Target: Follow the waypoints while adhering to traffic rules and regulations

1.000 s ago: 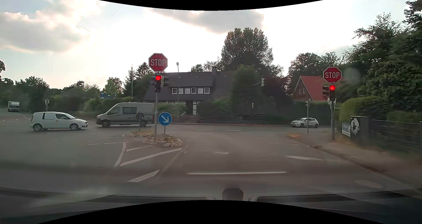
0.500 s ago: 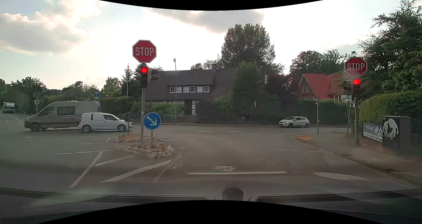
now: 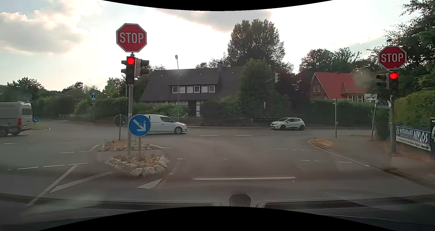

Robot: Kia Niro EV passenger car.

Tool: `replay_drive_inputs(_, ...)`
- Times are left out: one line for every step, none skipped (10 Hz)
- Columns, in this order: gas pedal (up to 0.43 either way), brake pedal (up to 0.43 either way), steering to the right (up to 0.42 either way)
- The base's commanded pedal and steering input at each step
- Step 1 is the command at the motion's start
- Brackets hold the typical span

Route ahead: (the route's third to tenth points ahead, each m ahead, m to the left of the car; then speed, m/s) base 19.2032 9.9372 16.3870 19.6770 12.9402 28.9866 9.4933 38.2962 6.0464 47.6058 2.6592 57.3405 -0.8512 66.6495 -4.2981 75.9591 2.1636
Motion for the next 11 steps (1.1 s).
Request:
replay_drive_inputs(0.0, 0.226, -0.001)
replay_drive_inputs(0.0, 0.226, -0.002)
replay_drive_inputs(0.0, 0.226, -0.003)
replay_drive_inputs(0.0, 0.232, -0.003)
replay_drive_inputs(0.0, 0.232, -0.003)
replay_drive_inputs(0.0, 0.232, -0.005)
replay_drive_inputs(0.0, 0.232, -0.005)
replay_drive_inputs(0.0, 0.232, -0.005)
replay_drive_inputs(0.0, 0.232, -0.006)
replay_drive_inputs(0.0, 0.232, -0.005)
replay_drive_inputs(0.0, 0.232, -0.005)
